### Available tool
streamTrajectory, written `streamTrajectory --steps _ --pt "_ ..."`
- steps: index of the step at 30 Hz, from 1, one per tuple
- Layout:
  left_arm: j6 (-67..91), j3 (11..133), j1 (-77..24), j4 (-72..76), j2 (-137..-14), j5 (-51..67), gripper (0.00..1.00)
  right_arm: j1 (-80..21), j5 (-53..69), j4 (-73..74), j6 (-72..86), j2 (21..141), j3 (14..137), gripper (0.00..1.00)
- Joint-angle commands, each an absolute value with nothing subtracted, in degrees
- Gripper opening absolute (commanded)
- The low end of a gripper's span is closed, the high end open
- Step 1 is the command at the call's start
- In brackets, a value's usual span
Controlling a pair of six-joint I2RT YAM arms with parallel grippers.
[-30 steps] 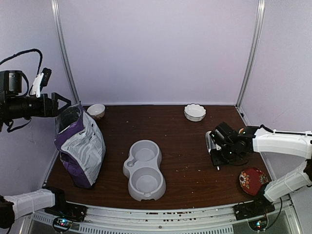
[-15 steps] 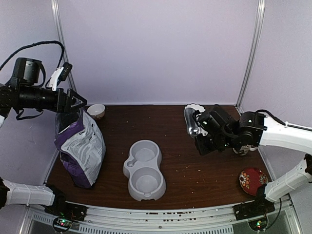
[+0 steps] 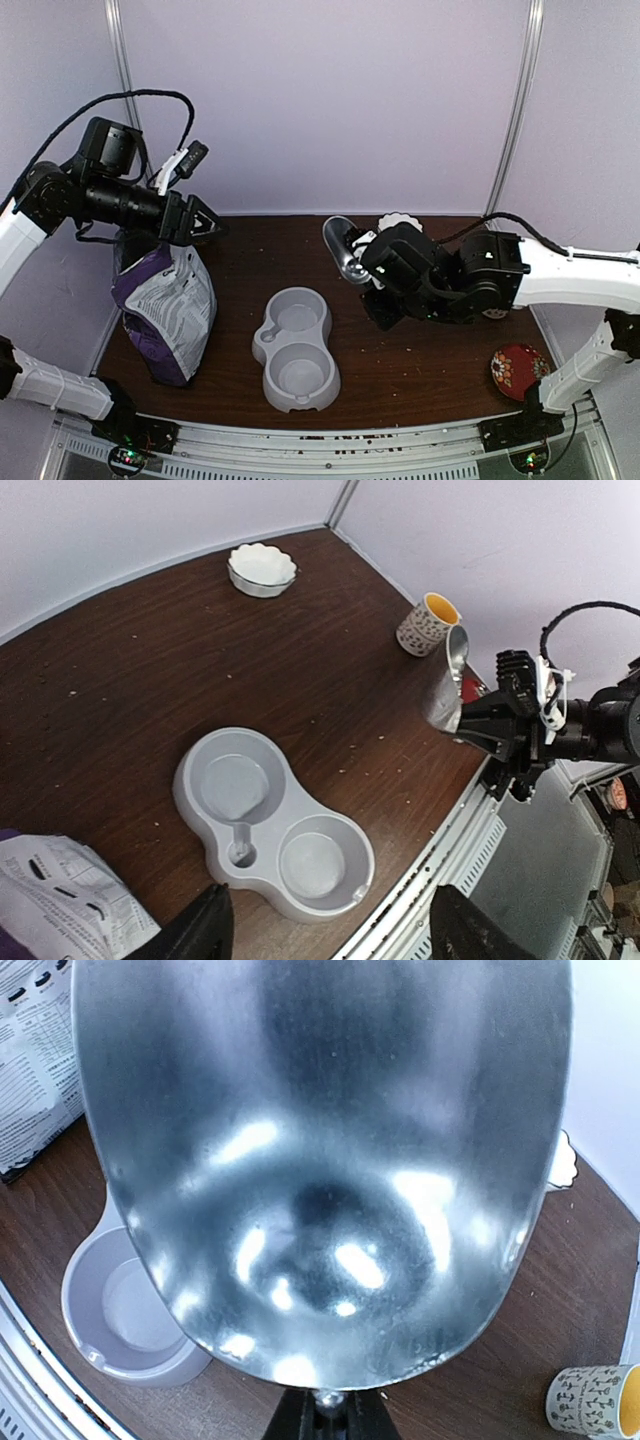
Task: Serve the pet food
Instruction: Pass from the right arm to the left
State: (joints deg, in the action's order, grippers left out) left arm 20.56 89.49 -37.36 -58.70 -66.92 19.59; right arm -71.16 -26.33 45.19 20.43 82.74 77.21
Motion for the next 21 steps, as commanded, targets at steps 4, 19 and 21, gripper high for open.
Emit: streamTrajectory --steps 4,19,21 --pt "24.1 86.8 -41.6 -48.4 -68.9 25.8 0.68 -74.4 -31.2 43.8 14.8 85.1 81.4 0.0" --pt "26.7 84.3 -45.8 -41.7 -74.4 29.5 0.55 -78.9 -32.7 43.6 10.3 88.5 83.9 0.0" --pt "27.2 83.3 -46.0 -40.5 -74.7 30.0 0.51 -79.4 -32.5 43.6 9.7 88.8 83.9 0.0"
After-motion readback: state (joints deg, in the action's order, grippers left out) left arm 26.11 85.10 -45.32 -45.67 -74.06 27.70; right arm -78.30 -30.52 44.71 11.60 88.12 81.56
